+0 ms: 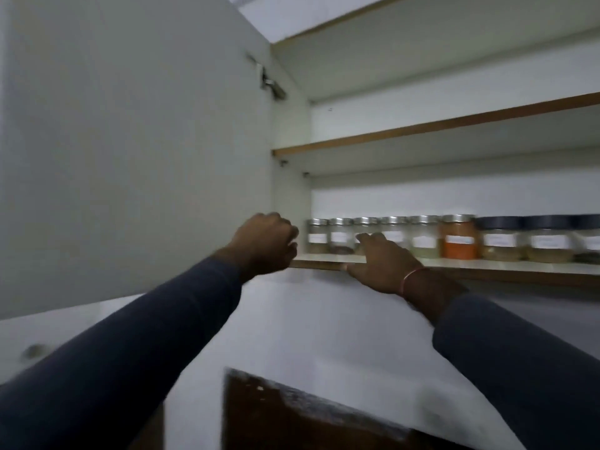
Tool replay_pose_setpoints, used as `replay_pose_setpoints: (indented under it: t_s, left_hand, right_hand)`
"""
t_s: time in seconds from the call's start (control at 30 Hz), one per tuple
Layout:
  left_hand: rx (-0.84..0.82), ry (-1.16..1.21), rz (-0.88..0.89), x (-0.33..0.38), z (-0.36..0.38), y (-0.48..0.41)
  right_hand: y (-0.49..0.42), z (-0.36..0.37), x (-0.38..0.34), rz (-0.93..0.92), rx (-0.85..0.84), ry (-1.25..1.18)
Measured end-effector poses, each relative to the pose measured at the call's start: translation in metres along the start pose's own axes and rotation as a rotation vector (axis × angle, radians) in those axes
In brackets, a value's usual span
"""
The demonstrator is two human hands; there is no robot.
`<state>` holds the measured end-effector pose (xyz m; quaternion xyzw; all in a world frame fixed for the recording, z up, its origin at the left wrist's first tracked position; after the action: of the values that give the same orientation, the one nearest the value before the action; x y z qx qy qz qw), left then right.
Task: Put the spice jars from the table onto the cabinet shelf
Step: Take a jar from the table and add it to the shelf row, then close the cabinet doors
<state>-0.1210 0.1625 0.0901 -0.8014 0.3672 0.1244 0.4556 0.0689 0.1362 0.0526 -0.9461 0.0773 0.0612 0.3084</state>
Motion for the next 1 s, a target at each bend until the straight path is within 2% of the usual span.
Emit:
replay_pose_setpoints:
  t_s: [0.13,0.23,0.33,0.4,0.47,0.5,0.57,0.67,0.83,1.0]
  left_hand:
    - [0.149,-0.285,-0.148,-0.105,-0.067,0.072]
    - [0.235,-0.484,-0.285,-0.159,-0.120,0.127]
    - [0.232,-0.536,-0.498,-0.192,-0.151,0.169]
    - [0.239,-0.386,-0.692,-0.211,-0.152,0.190]
    - [0.307,0.036,-0.832,-0.226,-0.141,0.203]
    - [0.347,0.265,-0.852,-0.227,-0.131,0.204]
    - [0.468,0.496,-0.850,-0.228,-0.118,0.207]
    - [0.654,0.595,-0.872,-0.228,-0.109,0.216]
    - [0.754,0.746,-0.828,-0.207,-0.118,0.213]
    - [0.843,1.014,-0.569,-0.136,-0.145,0.192]
  right_hand:
    - [-0.007,-0.011,-0.146,-0.268,0.082,-0.135]
    - [-0.002,-0.038,-0.242,-0.411,0.137,-0.310]
    - [0.002,-0.058,-0.307,-0.489,0.148,-0.450]
    - [0.004,-0.064,-0.339,-0.518,0.130,-0.484]
    - [0.008,-0.067,-0.362,-0.533,0.111,-0.511]
    - [0.010,-0.067,-0.368,-0.526,0.102,-0.527]
    - [0.010,-0.068,-0.375,-0.504,0.098,-0.548]
    - [0.008,-0.072,-0.374,-0.507,0.047,-0.514]
    - [0.020,-0.094,-0.358,-0.503,-0.045,-0.581]
    - [0.064,-0.135,-0.309,-0.463,0.003,-0.661]
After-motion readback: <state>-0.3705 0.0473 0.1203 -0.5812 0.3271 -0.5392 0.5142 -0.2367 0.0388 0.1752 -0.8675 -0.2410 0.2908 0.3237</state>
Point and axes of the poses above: each hand's wrist, its own y-axis away from the middle knuckle, its own z-axis out of the palm, x = y × z, the point moved 6 cm from there along -y, towards the middle knuckle, and after that the axes turned 6 degrees about z, right-handed, at the moved point
